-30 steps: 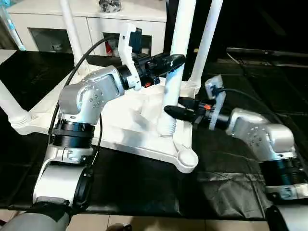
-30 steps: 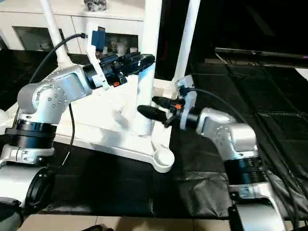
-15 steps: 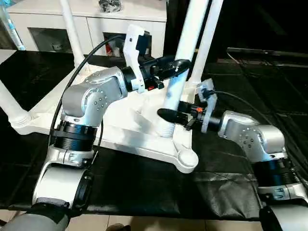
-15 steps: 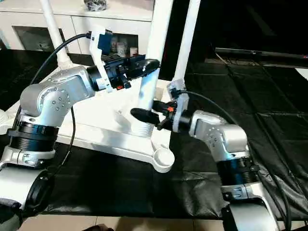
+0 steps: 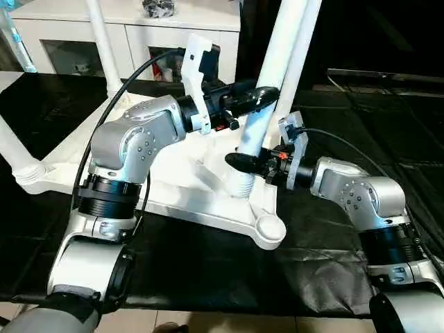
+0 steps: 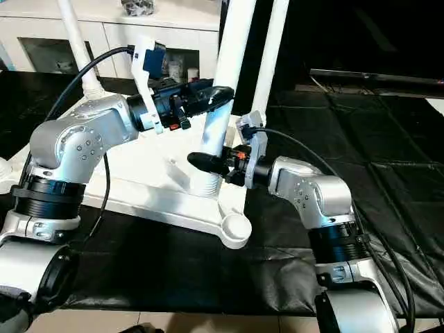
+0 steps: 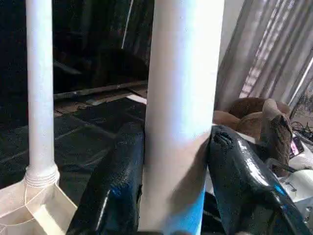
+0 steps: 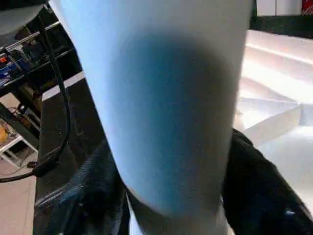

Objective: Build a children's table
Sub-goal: Pick table leg

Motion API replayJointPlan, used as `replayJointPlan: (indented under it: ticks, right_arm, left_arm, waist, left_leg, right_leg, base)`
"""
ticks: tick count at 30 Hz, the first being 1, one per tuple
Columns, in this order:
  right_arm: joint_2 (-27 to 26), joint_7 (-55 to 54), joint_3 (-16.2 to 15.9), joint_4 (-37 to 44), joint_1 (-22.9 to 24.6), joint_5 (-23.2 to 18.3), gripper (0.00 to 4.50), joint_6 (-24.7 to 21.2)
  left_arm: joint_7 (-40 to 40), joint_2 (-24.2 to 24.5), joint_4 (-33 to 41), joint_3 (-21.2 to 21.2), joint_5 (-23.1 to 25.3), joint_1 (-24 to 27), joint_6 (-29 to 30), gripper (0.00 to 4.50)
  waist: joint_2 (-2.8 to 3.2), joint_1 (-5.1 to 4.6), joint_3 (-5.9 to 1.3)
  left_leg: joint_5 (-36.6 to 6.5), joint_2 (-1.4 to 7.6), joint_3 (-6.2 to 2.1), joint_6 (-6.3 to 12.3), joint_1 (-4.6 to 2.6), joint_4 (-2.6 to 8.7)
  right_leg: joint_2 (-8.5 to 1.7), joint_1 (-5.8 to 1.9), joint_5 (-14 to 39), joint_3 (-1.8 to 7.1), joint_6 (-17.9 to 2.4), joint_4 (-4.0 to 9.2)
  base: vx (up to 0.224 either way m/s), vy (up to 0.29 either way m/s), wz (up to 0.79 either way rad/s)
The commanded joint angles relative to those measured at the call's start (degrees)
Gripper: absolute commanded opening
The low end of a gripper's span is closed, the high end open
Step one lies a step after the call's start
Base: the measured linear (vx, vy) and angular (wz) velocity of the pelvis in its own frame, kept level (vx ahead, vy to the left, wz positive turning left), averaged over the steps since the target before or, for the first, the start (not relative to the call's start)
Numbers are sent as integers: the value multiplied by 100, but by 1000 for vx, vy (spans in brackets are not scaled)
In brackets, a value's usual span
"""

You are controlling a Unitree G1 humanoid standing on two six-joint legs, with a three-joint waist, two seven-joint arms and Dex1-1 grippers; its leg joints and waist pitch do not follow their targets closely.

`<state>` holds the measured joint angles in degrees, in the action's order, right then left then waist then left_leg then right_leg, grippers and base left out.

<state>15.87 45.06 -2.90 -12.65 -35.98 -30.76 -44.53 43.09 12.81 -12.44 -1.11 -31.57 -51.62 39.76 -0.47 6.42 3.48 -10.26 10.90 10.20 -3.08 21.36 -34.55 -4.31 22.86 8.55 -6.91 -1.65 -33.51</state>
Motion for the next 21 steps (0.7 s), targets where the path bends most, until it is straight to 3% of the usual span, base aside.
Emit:
replayJointPlan:
  ticks: [1, 8, 15, 19, 20, 21]
  right_arm:
    - [29, -6, -63, -64, 17, 62, 232, -87]
    - [58, 36, -91, -33, 53, 56, 205, -174]
    - [44, 70, -56, -23, 64, 52, 199, -112]
    - [31, 61, -34, -15, 84, 37, 199, -66]
    - [24, 49, -19, -7, 95, 34, 199, -54]
    - [21, 43, -11, -3, 100, 33, 199, -49]
  left_arm:
    - [34, -35, 161, -67, 31, -39, -41, 175]
    - [18, -76, 203, -56, 18, -67, -39, 175]
    - [74, -55, 426, -125, -10, -17, 78, 175]
    - [135, -96, 552, 30, -343, -42, 376, 175]
    - [166, -117, 595, 119, -500, -46, 475, 245]
    - [157, -133, 606, 162, -557, -50, 504, 245]
  waist:
    - [-57, -4, -466]
    - [-58, 0, -464]
    - [-63, -4, -462]
    - [-59, -4, -465]
    - [-53, -3, -461]
    - [-52, -4, -460]
  left_leg:
    - [-662, 252, -75, 17, -82, 369]
    - [-650, 251, -78, 18, -78, 368]
    - [-663, 255, -78, 20, -79, 370]
    - [-638, 257, -74, 12, -79, 364]
    - [-655, 253, -75, 15, -80, 365]
    - [-660, 249, -72, 15, -80, 363]
  right_leg:
    - [-489, -348, 1548, 360, -791, 330]
    - [-489, -343, 1663, 359, -709, 343]
    - [-489, -341, 1610, 358, -751, 337]
    - [-491, -346, 1565, 361, -781, 320]
    - [-492, -343, 1610, 359, -783, 334]
    - [-487, -341, 1622, 357, -781, 334]
  base:
    - [0, 0, 0]
    - [0, 0, 0]
    - [0, 0, 0]
    - [0, 0, 0]
    - [0, 0, 0]
    - [0, 0, 0]
